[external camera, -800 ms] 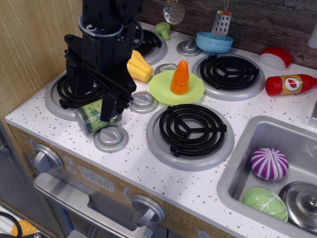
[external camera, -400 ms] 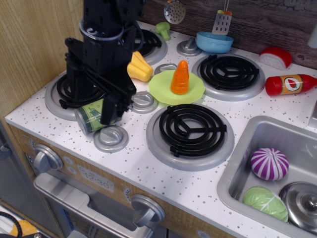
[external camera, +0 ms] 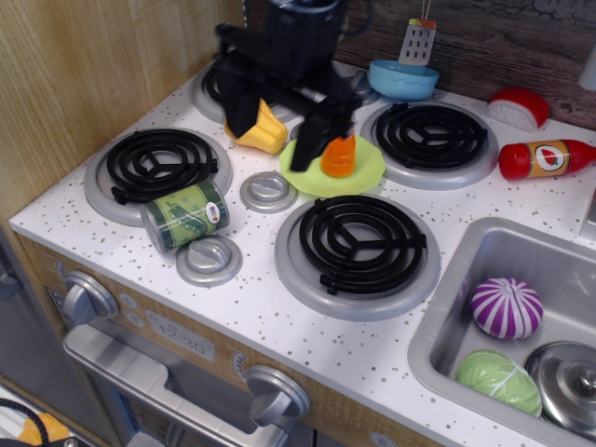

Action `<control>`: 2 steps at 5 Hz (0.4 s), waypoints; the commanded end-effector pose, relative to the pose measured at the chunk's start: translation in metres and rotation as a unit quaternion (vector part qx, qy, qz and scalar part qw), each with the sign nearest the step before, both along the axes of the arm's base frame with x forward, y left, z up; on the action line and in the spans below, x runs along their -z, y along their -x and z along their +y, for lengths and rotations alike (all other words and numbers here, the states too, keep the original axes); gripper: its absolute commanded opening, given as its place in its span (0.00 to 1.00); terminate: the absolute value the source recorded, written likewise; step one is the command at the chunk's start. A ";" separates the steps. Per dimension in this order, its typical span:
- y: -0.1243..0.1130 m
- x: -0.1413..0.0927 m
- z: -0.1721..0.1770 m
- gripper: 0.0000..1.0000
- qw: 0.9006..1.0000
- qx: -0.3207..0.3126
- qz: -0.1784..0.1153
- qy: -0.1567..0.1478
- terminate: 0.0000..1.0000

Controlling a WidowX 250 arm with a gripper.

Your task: Take carrot off plate

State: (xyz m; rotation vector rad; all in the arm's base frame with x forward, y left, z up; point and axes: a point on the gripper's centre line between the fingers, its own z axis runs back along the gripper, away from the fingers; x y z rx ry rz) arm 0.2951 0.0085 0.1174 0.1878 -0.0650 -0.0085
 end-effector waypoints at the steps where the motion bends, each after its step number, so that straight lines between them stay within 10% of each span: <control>1: -0.050 -0.007 0.001 1.00 0.997 0.003 -0.070 0.024 0.00; 2: -0.071 0.002 0.003 1.00 0.995 0.029 -0.098 0.015 0.00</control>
